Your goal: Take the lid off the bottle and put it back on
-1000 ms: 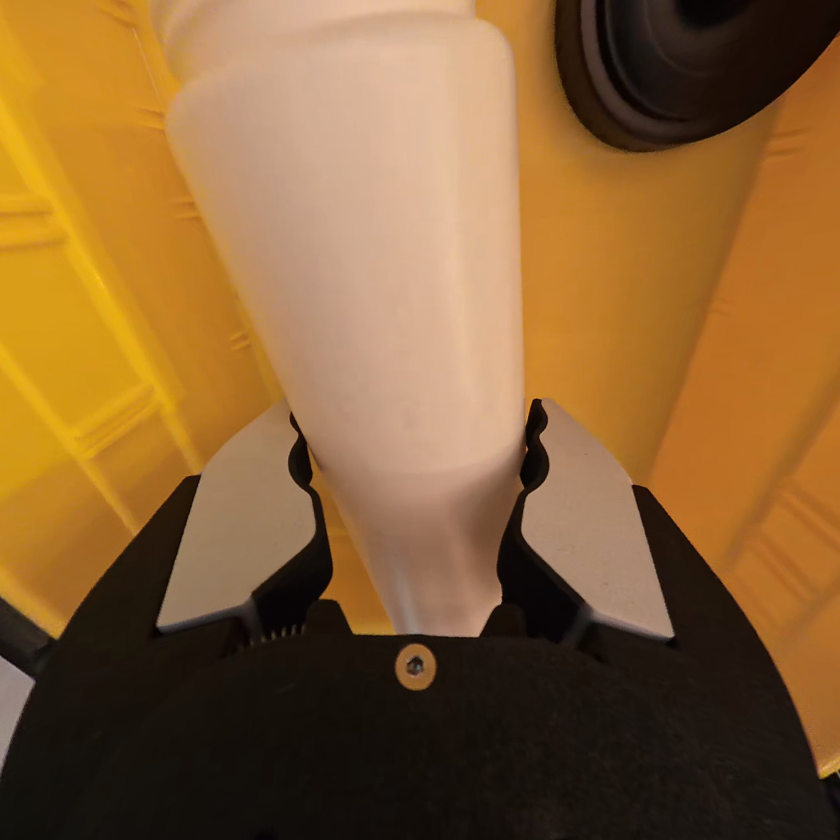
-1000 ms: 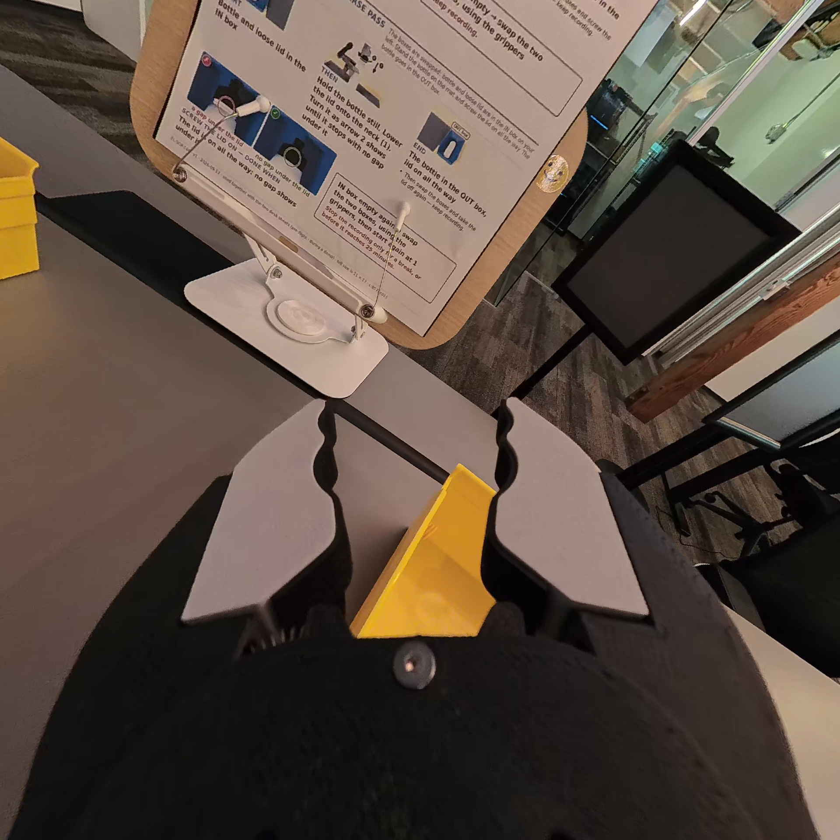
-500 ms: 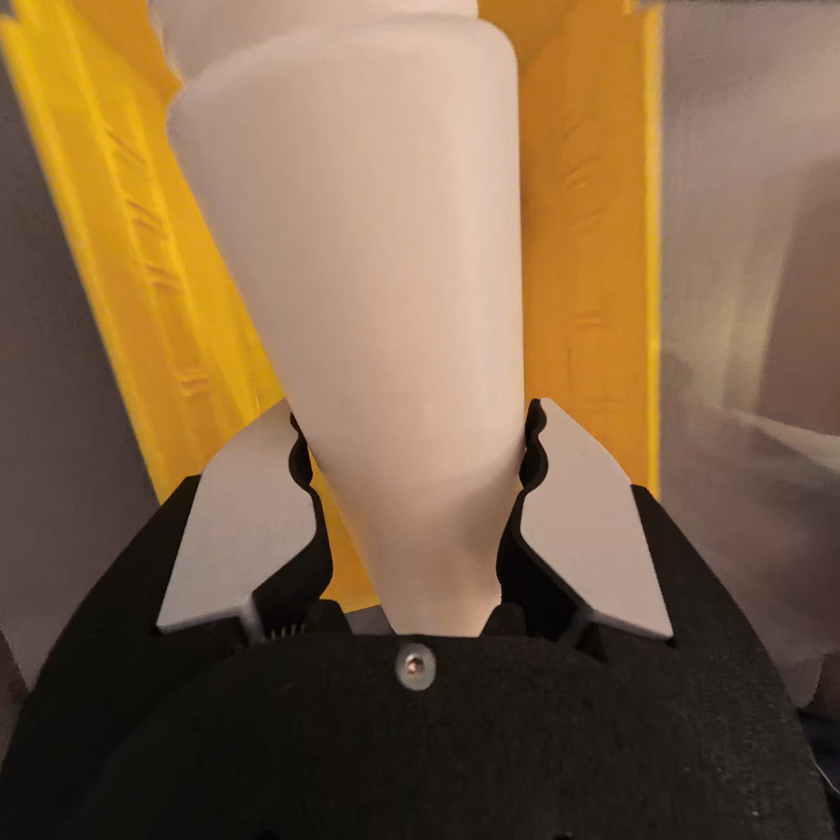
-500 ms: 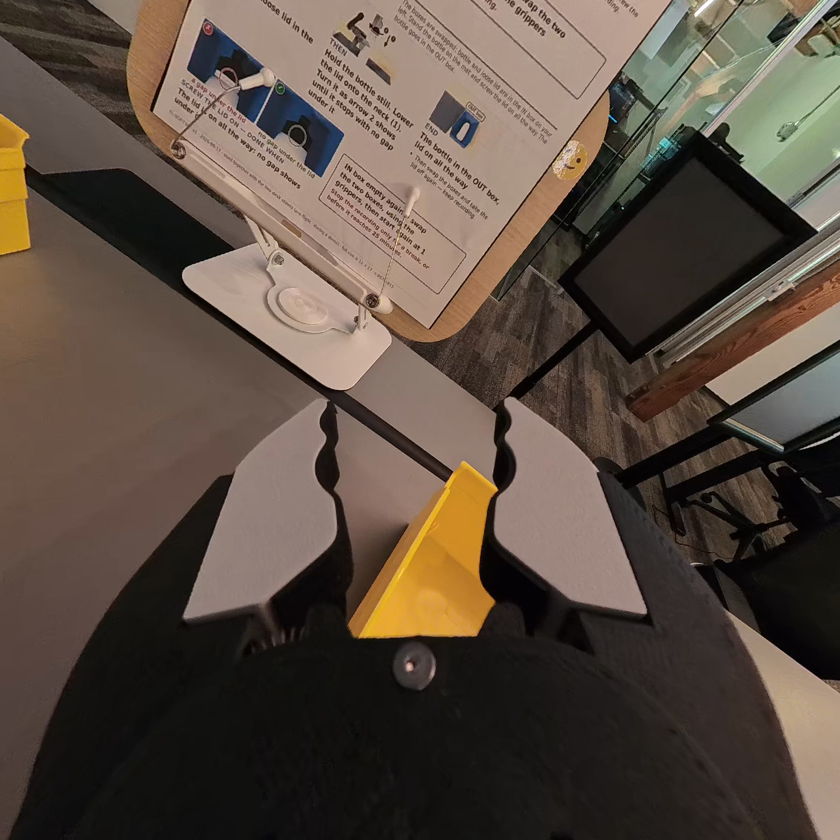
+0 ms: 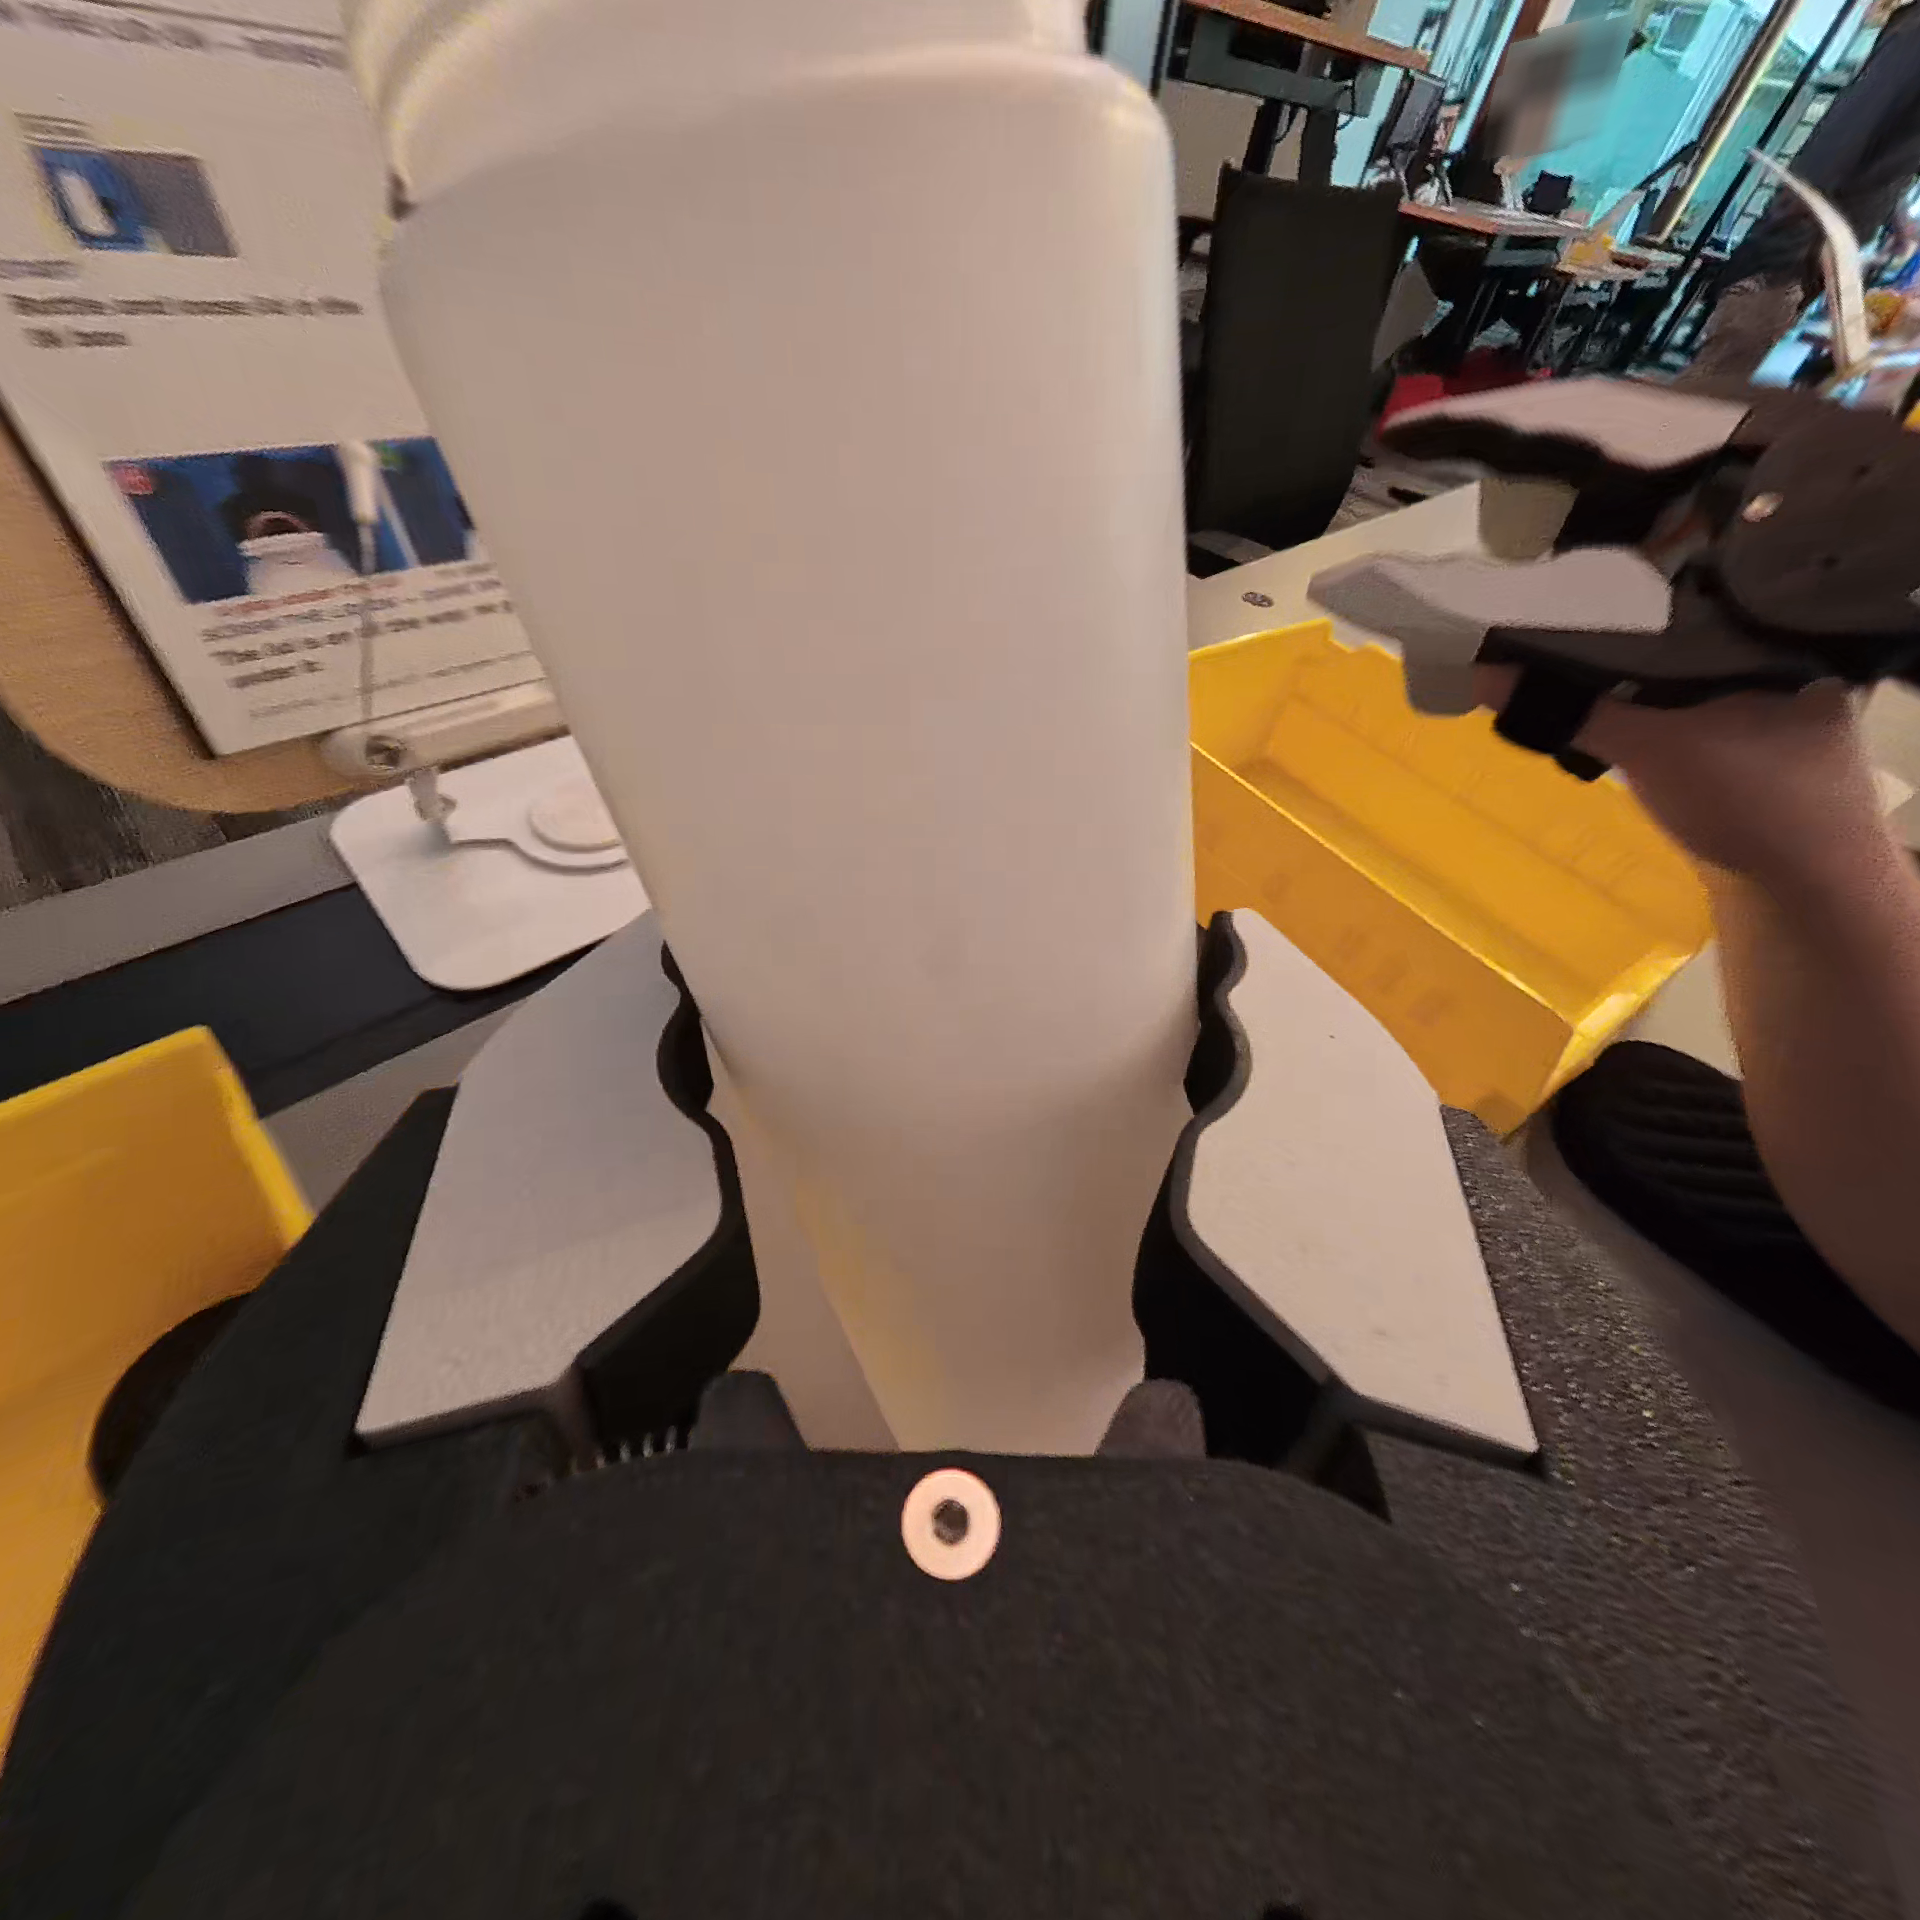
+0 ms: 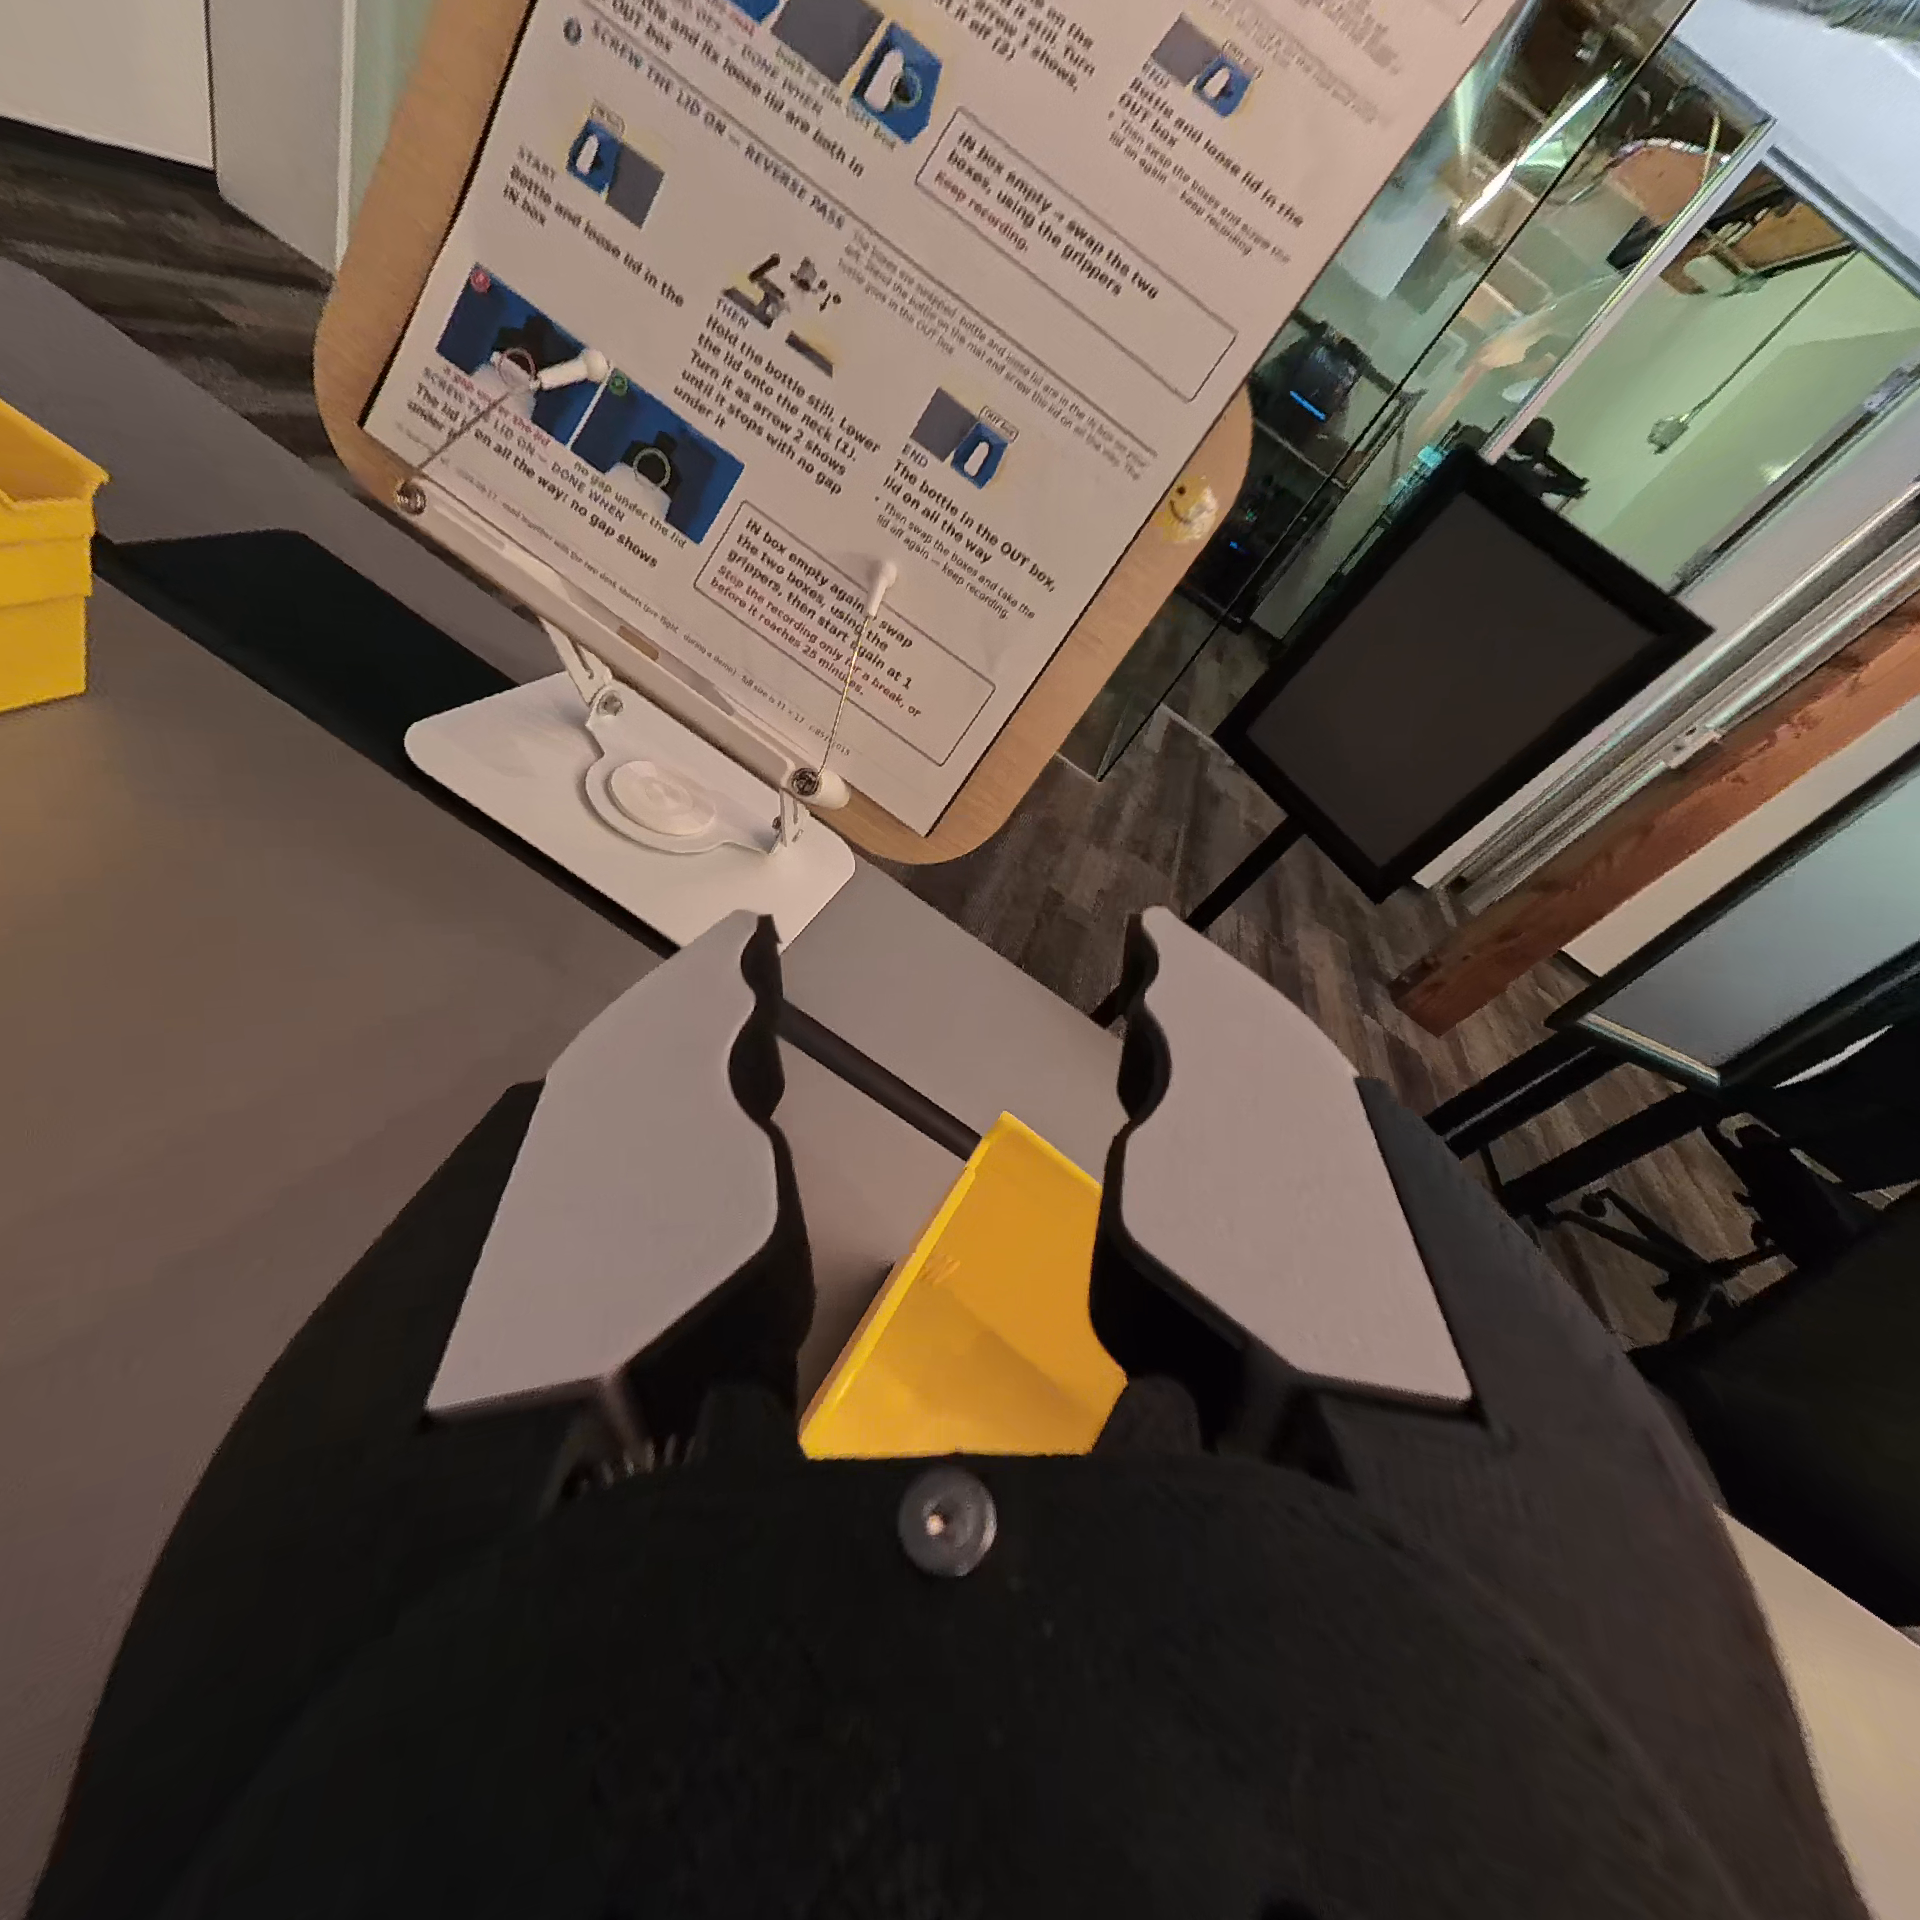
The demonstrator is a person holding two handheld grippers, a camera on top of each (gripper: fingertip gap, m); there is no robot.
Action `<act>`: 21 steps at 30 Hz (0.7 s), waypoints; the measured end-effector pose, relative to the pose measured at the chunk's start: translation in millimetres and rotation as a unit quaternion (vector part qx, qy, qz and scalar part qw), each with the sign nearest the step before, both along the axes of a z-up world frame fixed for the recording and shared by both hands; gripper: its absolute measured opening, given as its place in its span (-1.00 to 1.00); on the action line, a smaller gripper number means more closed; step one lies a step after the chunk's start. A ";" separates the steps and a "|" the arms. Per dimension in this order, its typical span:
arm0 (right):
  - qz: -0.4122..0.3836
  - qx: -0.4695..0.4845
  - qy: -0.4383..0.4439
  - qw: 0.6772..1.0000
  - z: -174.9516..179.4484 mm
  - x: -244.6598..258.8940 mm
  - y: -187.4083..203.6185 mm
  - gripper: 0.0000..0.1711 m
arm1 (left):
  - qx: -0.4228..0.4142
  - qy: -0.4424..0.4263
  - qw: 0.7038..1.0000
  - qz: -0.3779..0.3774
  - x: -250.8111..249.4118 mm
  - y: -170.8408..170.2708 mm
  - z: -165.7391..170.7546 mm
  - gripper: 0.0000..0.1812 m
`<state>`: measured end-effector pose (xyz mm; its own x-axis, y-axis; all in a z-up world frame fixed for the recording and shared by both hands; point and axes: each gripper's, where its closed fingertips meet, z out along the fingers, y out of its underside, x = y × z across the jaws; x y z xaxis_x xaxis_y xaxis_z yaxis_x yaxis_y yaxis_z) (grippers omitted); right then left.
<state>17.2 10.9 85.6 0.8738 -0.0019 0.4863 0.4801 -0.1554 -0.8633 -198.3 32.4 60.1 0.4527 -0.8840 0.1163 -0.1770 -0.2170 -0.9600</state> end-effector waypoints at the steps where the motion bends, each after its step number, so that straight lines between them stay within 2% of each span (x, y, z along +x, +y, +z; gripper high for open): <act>1: 0.000 0.007 0.003 1.000 3.9 1.6 -2.0 -0.26 | 0.009 0.002 1.000 -0.003 9.8 -1.1 -8.8 0.01; 8: 0.000 0.040 0.022 0.999 22.9 16.3 -11.8 -0.26 | 0.071 -0.004 0.997 -0.028 62.2 -7.1 -59.9 0.01; 13: 0.000 0.050 0.029 0.998 28.1 20.8 -14.8 -0.27 | 0.074 -0.031 0.997 0.001 73.7 -1.0 -81.4 0.00; 21: 0.003 0.057 0.024 0.998 31.3 19.2 -15.6 -0.27 | 0.098 0.000 0.995 -0.004 78.2 -3.9 -108.1 -0.01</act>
